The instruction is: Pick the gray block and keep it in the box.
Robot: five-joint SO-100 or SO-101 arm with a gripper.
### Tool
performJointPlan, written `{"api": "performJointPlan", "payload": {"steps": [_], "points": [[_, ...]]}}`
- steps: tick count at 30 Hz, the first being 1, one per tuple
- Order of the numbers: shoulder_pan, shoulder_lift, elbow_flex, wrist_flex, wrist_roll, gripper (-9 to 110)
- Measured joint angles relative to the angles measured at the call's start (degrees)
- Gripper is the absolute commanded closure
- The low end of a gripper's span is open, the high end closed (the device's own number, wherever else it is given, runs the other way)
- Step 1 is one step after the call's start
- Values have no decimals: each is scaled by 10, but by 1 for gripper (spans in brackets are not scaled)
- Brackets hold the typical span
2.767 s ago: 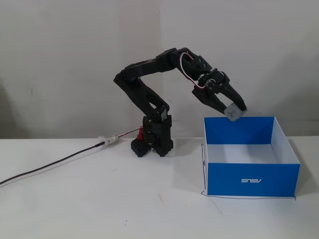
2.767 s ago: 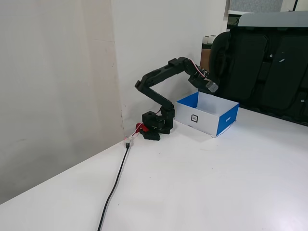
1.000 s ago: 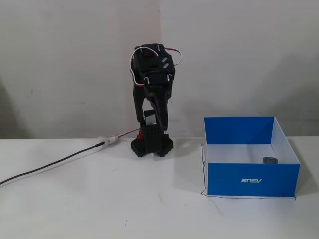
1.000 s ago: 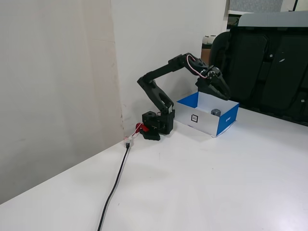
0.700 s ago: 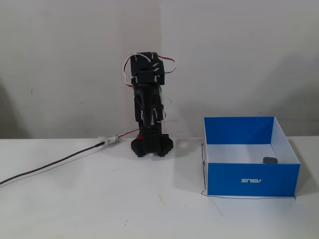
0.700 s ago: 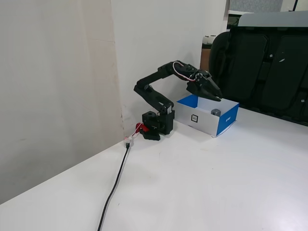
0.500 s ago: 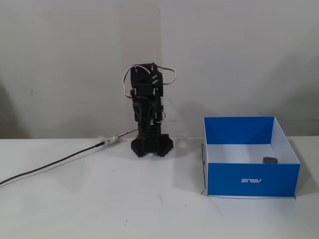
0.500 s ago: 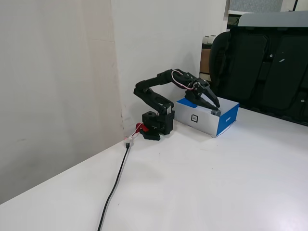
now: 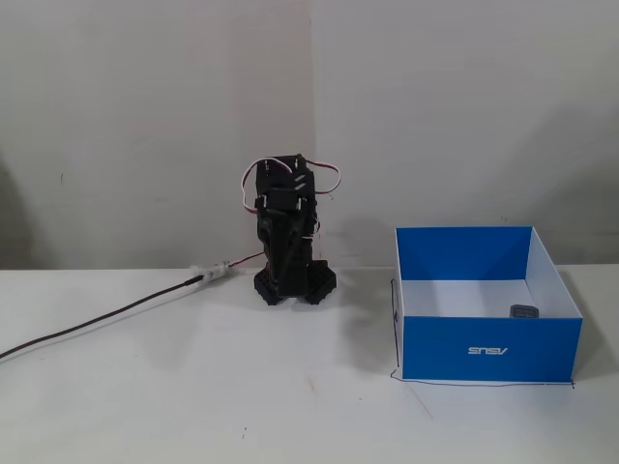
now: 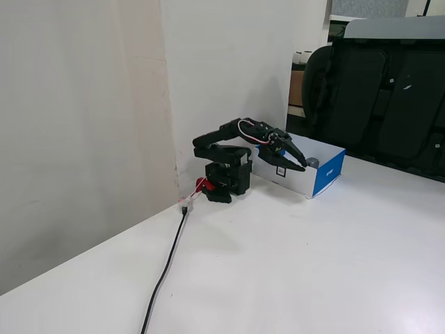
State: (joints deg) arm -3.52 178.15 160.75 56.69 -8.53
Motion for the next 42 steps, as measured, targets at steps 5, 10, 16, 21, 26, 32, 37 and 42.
{"api": "performJointPlan", "payload": {"steps": [5, 10, 16, 21, 26, 32, 37, 42], "points": [[-1, 83, 60, 43, -15, 101], [-1, 91, 113, 79, -23, 101], [13, 91, 132, 79, -29, 101], [21, 91, 137, 84, -31, 101], [89, 91, 137, 84, -26, 101], [82, 92, 137, 84, -26, 96], [82, 92, 137, 84, -26, 98], [82, 92, 137, 84, -26, 99]]}}
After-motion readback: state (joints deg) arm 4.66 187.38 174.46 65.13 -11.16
